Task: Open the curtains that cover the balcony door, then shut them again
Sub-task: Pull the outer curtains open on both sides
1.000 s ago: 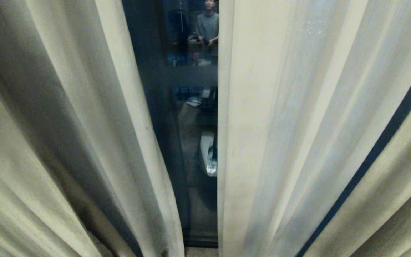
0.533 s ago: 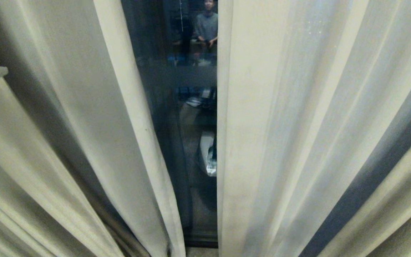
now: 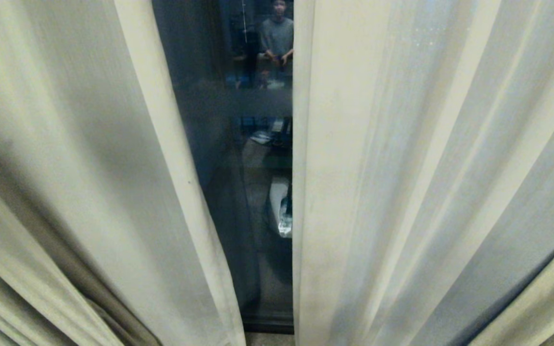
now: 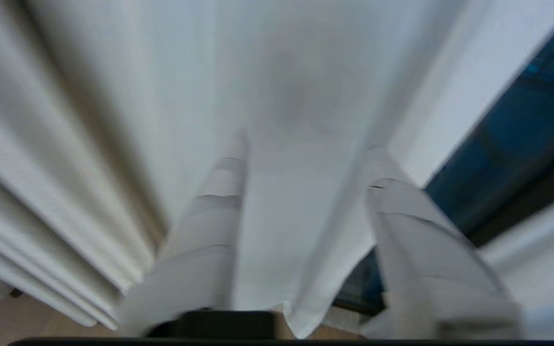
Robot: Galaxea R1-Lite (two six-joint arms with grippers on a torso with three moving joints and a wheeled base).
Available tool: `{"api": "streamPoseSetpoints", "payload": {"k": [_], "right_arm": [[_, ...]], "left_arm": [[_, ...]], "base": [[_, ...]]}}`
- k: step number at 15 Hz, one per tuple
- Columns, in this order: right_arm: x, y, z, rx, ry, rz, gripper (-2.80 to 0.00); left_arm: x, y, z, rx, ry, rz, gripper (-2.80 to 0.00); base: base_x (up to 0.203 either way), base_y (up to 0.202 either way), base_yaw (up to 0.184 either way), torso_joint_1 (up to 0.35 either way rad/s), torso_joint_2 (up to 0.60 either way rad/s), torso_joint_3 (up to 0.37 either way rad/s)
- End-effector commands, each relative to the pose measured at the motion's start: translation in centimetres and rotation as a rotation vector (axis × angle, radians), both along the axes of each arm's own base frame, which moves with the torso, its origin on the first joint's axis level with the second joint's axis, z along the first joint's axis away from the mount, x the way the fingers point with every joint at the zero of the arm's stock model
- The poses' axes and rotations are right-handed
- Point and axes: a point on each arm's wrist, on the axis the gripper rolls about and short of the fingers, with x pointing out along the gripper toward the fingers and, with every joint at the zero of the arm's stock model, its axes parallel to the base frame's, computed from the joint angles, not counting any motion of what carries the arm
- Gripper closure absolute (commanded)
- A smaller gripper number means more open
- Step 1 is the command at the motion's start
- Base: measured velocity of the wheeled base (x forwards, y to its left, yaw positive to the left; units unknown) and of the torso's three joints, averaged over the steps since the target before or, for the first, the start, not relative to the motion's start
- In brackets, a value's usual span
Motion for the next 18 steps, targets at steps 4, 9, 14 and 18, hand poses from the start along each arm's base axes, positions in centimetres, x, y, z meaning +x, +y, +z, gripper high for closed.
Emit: {"api": "streamPoseSetpoints", "payload": {"k": [4,9,14,18], "right_arm": [[0.0,0.0,0.0,0.000,-0.001,0.000,0.00],[0.0,0.0,0.0,0.000,0.000,0.000,0.00],[0.0,0.0,0.0,0.000,0.000,0.000,0.00],[0.0,0.0,0.0,0.000,0.001,0.000,0.00]], "left_arm": [[-3.3,-0.6,-2.9,0.002,0.013,-0.049,0.00],[-7.5,-1.0,-7.7,0.013,0.025,-0.100,0.00],[-13.0,-1.4,-14.9,0.095,-0.073,-0.192,0.00],[-14.8,-1.5,-19.8,0.206,-0.171,-0.265,0.00]], "base": [[0.000,0.000,0.000,0.000,0.00,0.000],[0.000,0.000,0.000,0.000,0.00,0.000],[0.000,0.000,0.000,0.000,0.00,0.000],[0.000,0.000,0.000,0.000,0.00,0.000]]}}
